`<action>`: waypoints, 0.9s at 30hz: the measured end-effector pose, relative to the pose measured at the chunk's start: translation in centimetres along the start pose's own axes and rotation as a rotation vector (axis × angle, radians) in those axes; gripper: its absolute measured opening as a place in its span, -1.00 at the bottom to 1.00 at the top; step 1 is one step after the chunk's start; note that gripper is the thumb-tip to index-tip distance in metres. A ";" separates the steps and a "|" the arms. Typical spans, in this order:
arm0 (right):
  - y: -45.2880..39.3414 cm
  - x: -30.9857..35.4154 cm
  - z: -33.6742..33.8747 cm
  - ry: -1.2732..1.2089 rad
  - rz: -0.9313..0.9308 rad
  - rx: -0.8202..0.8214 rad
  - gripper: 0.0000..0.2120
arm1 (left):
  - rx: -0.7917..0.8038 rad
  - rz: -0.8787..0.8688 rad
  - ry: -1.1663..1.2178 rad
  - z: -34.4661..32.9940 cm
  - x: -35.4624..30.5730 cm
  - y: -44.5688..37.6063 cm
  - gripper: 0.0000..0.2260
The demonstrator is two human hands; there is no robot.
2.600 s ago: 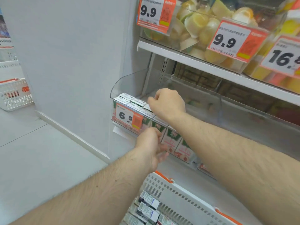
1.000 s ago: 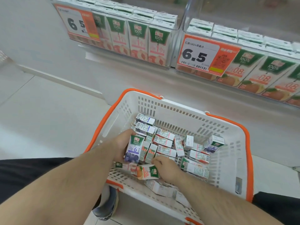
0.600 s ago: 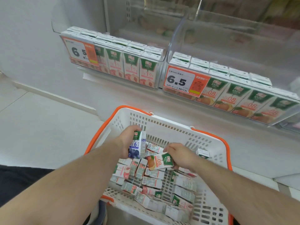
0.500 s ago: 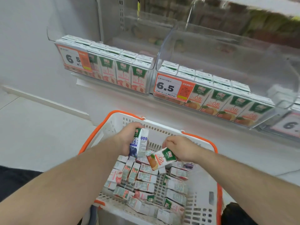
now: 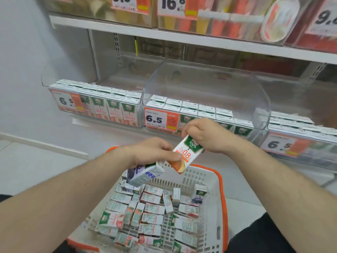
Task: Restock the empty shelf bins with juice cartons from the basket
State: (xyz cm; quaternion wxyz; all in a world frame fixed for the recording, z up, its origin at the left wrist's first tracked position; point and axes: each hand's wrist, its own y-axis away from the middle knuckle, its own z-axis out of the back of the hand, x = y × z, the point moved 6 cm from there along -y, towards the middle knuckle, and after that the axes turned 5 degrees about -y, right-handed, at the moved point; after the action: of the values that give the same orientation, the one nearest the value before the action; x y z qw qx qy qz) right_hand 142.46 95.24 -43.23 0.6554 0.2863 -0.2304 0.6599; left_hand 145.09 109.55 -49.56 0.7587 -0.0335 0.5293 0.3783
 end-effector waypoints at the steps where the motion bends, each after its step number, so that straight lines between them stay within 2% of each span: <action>1: 0.0 0.3 0.2 -0.033 0.011 -0.015 -0.71 | 0.020 -0.030 0.024 -0.4 -0.3 0.0 -0.73; 3: -0.1 0.4 1.1 -0.093 0.022 -0.104 -0.78 | 0.002 -0.094 0.114 -0.7 -1.1 -0.2 -0.91; 5: 0.0 -0.2 2.3 -0.122 0.001 -0.245 -0.79 | -0.104 -0.144 0.164 -0.1 -1.8 -0.7 -0.93; 8: 0.9 -0.9 3.3 -0.070 -0.056 -0.344 -0.48 | -0.302 -0.219 0.132 0.9 -2.9 -1.4 -0.86; 9: 1.2 -0.9 3.3 -0.070 -0.047 -0.360 -0.44 | -0.379 -0.237 0.078 1.1 -3.2 -1.6 -0.83; 13: 2.1 -0.2 4.6 -0.101 0.015 -0.536 -0.65 | -0.642 -0.376 -0.225 1.1 -6.0 -1.4 -0.81; 15: 3.3 -0.2 6.8 -0.043 0.049 -0.716 -0.69 | -0.721 -0.464 -0.285 0.9 -7.2 -1.4 -0.66; 18: 5.1 -0.9 10.6 0.070 0.076 -0.967 -0.74 | -0.743 -0.428 -0.362 0.7 -7.3 -2.3 -0.45; 20: 5.1 -2.1 12.4 0.177 0.012 -1.034 -0.76 | -0.719 -0.370 -0.420 0.4 -6.7 -3.0 -0.40; 24: 4.2 -4.1 13.7 0.294 -0.155 -1.005 -0.67 | -0.657 -0.320 -0.498 0.0 -5.9 -3.9 -0.33; 27: 2.7 -4.9 13.0 0.365 -0.234 -0.906 -0.66 | -0.637 -0.289 -0.509 0.0 -5.6 -3.9 -0.31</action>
State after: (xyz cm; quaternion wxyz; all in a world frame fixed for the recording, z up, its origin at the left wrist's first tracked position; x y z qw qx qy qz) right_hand 140.68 82.74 -36.90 0.8131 -0.1232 -0.3419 0.4548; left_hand 146.64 103.82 -46.29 0.8620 -0.2451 0.1722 0.4090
